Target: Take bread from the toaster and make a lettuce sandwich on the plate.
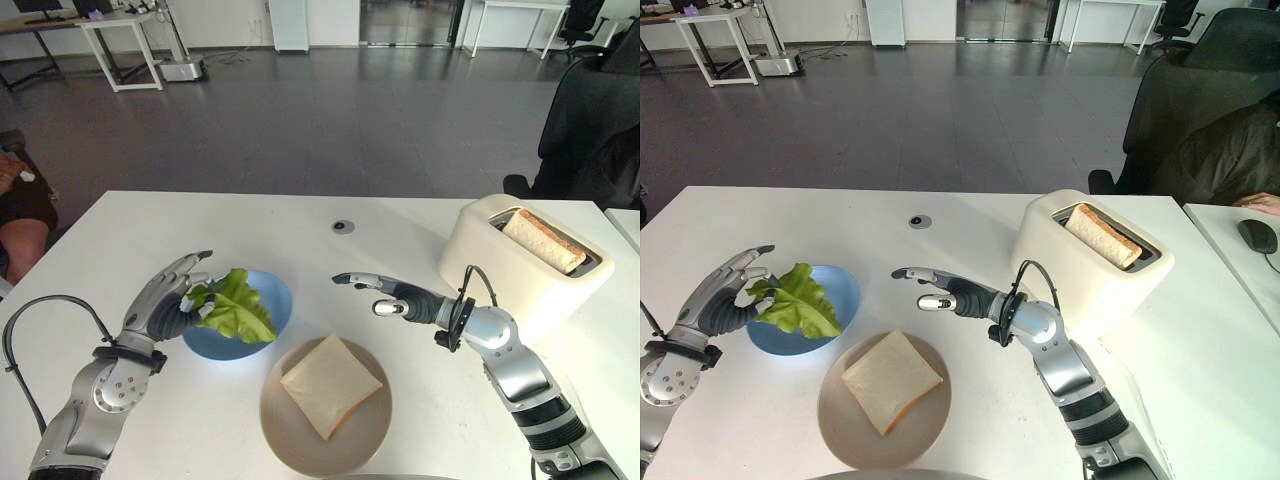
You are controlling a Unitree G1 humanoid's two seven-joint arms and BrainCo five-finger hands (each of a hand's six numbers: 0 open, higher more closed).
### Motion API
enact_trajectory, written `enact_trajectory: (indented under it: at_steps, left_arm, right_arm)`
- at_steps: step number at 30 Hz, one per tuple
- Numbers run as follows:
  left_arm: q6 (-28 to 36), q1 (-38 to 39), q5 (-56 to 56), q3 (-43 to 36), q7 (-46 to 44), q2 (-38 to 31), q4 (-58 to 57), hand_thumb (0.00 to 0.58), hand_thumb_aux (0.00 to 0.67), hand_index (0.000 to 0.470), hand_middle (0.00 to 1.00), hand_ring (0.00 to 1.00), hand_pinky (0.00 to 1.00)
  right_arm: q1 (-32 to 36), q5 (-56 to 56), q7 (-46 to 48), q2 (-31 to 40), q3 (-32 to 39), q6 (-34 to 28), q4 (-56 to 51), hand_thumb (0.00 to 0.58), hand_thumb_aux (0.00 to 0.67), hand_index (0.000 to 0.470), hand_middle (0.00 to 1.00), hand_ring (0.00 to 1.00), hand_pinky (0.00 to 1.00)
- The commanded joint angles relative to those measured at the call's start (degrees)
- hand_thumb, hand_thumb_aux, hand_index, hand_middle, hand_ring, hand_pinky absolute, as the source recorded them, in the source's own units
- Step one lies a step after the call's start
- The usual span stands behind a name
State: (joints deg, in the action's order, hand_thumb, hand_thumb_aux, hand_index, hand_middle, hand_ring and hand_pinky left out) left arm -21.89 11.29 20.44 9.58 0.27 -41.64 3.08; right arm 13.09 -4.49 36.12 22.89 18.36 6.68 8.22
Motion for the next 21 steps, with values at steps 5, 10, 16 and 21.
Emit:
enact_trajectory:
  at_steps: [5,10,16,21]
  left_arm:
    - [0.5,6.1,-2.9,-10.1,-10.3,6.2,13.8,0.580,0.670,0.470,0.00,0.00,0.00]
    - [0.6,7.9,0.7,-14.8,-12.0,8.8,14.5,0.580,0.670,0.470,0.00,0.00,0.00]
    - [0.0,8.5,8.0,-18.2,-11.5,10.0,13.8,0.580,0.670,0.470,0.00,0.00,0.00]
    - [0.7,8.8,14.2,-19.5,-10.1,10.3,12.6,0.580,0.662,0.464,0.00,0.00,0.00]
  right_arm:
    - [2.4,-0.3,-2.0,0.5,-4.0,1.9,-5.9,0.000,0.000,0.000,0.00,0.00,0.00]
    - [2.4,-0.9,-2.5,0.6,-4.0,3.4,-7.3,0.000,0.000,0.000,0.00,0.00,0.00]
    - [2.4,-1.4,-2.6,0.5,-4.0,3.9,-7.5,0.000,0.000,0.000,0.00,0.00,0.00]
    - [2.0,-1.8,-2.6,0.5,-3.6,4.3,-7.2,0.000,0.000,0.000,0.00,0.00,0.00]
